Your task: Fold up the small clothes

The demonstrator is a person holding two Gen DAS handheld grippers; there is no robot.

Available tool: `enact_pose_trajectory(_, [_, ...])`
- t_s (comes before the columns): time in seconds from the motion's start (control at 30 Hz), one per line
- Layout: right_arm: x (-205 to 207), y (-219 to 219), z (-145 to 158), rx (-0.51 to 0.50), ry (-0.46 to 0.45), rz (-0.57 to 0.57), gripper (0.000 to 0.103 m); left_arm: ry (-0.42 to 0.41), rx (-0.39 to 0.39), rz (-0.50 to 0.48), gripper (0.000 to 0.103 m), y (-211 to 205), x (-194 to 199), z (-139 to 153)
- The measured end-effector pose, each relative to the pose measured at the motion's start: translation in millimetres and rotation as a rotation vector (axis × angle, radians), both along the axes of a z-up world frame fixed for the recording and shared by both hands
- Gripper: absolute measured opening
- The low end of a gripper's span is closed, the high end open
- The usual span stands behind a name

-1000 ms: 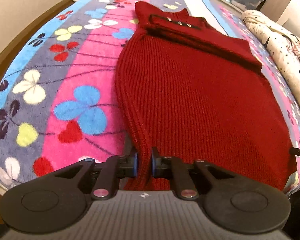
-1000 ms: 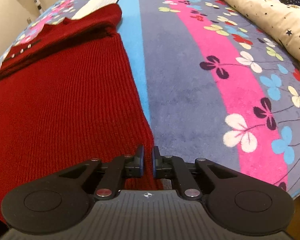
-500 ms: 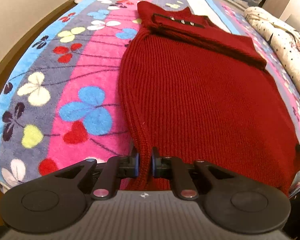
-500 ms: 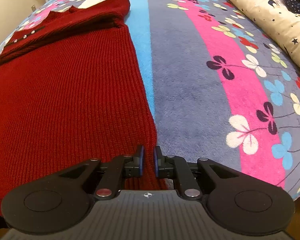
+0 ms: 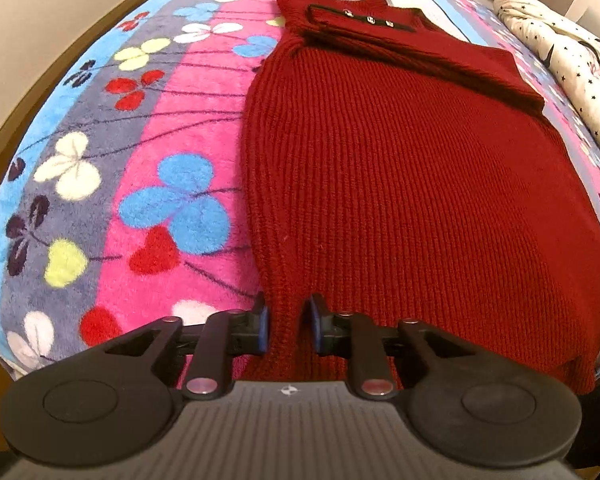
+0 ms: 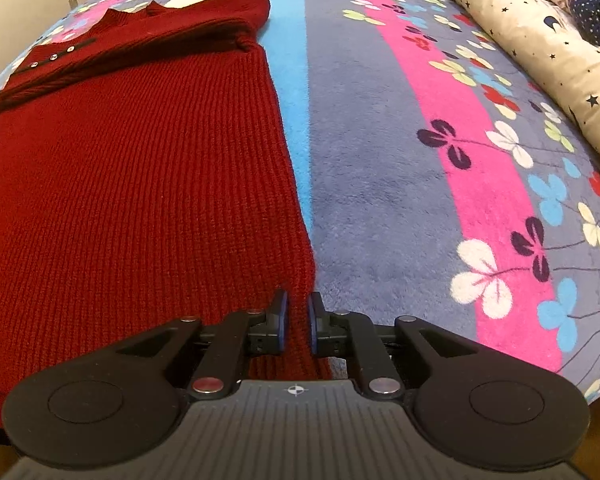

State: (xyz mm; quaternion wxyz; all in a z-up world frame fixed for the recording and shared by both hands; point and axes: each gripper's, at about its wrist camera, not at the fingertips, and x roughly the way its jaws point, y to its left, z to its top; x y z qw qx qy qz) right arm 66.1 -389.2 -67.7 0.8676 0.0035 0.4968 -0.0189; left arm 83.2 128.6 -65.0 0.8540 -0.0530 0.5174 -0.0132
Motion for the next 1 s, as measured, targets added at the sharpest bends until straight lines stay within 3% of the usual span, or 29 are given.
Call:
enact_pose_trajectory(0.13, [-1.4,-4.3,4.1,0.027,-0.021,-0.023,0.008,-0.045,-0.027,-0.002,0.012,0.1,-2.3,8.7])
enact_pose_trajectory(0.3, [-1.2,-8.6,5.7,0.053,-0.026,-0.041,0.008,-0.021,-0.038,0.002,0.013,-0.2,0.1,6.2])
enact_pose_trajectory(0.53, [-0.1,2.6,0.8,-0.007,-0.006,0.009,0.012,-0.009,0.014,-0.039,0.018,-8.0,0.1,2.3])
enact_pose_trajectory(0.73, [-0.3,2.3,0.8,-0.007,-0.007,0.009,0.012,-0.011,0.013,-0.035,0.018,-5.6,-0.5,2.4])
enact_pose_trajectory(0.8, [-0.5,1.5,1.2,-0.005,-0.008,0.008,0.012,-0.018,0.013,-0.030,0.013,-4.6,-1.2,3.9])
enact_pose_trajectory(1.0, [-0.5,-2.5,3.0,0.021,-0.016,-0.015,0.011,-0.018,-0.014,-0.026,0.016,-3.7,-0.6,5.3])
